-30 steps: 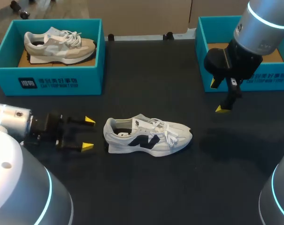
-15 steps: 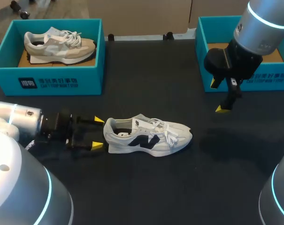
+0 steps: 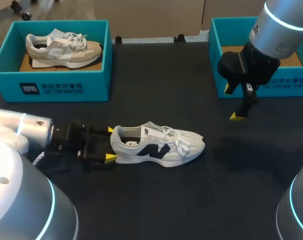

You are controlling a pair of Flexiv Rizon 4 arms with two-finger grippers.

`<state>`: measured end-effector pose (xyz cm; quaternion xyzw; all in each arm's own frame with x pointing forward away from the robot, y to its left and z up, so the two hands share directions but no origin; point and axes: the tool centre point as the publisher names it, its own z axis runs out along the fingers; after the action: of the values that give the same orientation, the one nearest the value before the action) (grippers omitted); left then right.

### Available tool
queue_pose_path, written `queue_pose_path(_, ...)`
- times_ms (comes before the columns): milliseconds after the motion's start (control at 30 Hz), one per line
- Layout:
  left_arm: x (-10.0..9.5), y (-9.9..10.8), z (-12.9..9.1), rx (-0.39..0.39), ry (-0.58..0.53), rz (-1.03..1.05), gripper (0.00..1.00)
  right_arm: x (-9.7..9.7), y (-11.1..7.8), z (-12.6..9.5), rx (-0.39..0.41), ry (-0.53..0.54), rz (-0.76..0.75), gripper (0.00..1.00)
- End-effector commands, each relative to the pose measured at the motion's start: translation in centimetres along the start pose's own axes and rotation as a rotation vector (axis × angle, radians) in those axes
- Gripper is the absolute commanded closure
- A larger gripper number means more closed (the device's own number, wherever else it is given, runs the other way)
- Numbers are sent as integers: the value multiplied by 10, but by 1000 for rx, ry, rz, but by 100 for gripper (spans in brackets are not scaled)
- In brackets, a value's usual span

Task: Take the shoe out of the shoebox, open the shoe tongue, remove and reinsert the insole, then place the shoe into the shoebox

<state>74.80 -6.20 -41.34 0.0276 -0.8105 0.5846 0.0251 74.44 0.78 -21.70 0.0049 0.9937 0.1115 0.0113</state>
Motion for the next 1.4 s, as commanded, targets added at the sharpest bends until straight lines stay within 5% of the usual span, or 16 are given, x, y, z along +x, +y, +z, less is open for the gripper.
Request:
queue_pose_path(33,-2,1,9,5,-6,-2,0,-1,0,1,1,1,0,0)
queue_pose_path(1000,-5,4,34,-3,-33,-26,0,-1,0,1,1,1,0,0)
queue_pose_path(1033,-5,4,33,-1,-34,-27,9,-1,0,1,1,1,0,0)
queue_pose_path(1133,-5,4,34,0,-31,-27,92,-1,0,1,1,1,0,0)
queue_pose_path(1167,-4,4,33,1,-32,-27,100,-1,0,1,1,1,0,0)
queue_pose_path(1400,-1,2,30,3,-32,-26,100,-1,0,1,1,1,0,0)
